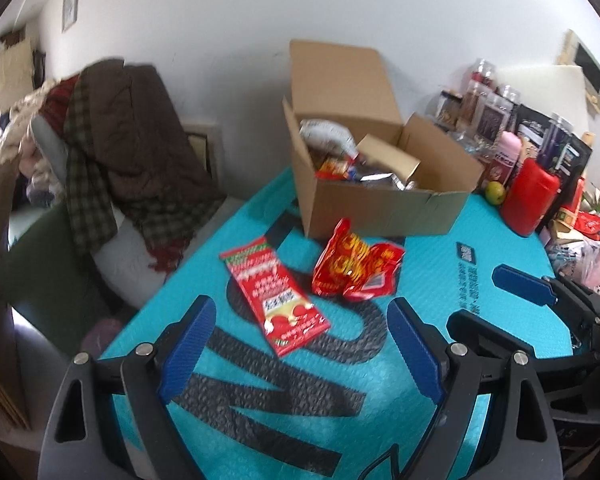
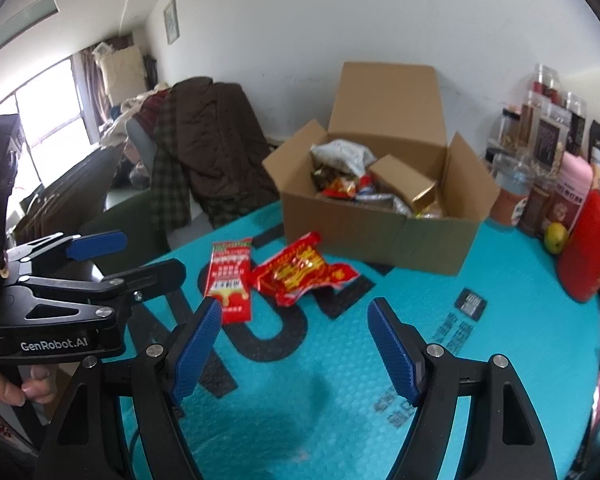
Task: Organize snacks
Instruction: 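Open both tools and withdraw them from the box toward the red packets, then grasp the red spicy-strip packet with the left tool while the right tool grasps the red-gold candy bag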
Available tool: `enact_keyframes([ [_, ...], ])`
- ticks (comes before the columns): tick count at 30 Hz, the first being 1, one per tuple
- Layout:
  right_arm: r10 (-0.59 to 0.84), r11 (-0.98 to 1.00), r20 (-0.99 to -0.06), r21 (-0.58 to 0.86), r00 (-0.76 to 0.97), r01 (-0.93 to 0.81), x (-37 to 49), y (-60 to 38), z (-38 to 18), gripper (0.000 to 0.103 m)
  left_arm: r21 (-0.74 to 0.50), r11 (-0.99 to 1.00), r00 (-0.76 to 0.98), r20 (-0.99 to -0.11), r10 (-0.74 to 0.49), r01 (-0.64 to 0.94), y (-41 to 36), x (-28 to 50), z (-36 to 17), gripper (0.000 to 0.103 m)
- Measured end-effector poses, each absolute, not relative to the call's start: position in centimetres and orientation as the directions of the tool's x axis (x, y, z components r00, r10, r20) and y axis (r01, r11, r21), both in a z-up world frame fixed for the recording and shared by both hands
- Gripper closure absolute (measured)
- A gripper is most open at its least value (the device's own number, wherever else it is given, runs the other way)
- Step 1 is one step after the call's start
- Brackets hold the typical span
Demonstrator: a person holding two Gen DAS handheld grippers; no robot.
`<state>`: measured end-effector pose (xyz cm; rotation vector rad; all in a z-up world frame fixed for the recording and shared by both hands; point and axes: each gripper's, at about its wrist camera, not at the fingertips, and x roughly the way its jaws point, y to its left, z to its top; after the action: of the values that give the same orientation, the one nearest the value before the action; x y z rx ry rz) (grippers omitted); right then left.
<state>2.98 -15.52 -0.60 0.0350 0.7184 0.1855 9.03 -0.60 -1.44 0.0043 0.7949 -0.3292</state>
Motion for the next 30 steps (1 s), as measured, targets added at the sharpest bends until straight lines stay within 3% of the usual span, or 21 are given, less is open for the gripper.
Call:
enact_keyframes([
  [15, 0.166, 0.985, -0.737, 0.097, 0.655, -0.142, 6.4, -16.1, -4.9, 0.027, -0.122, 0.967, 0.559, -0.796, -0.23, 0.223, -1.0, 14.0, -7.0, 0.014],
  [30, 0.192, 0.975, -0.788, 0.088, 0.585, -0.202, 12.8, -17.7, -6.5, 0.013, -0.082, 0.983, 0.489, -0.859, -0.152, 0.162, -1.2, 18.4, -10.1, 0.014],
])
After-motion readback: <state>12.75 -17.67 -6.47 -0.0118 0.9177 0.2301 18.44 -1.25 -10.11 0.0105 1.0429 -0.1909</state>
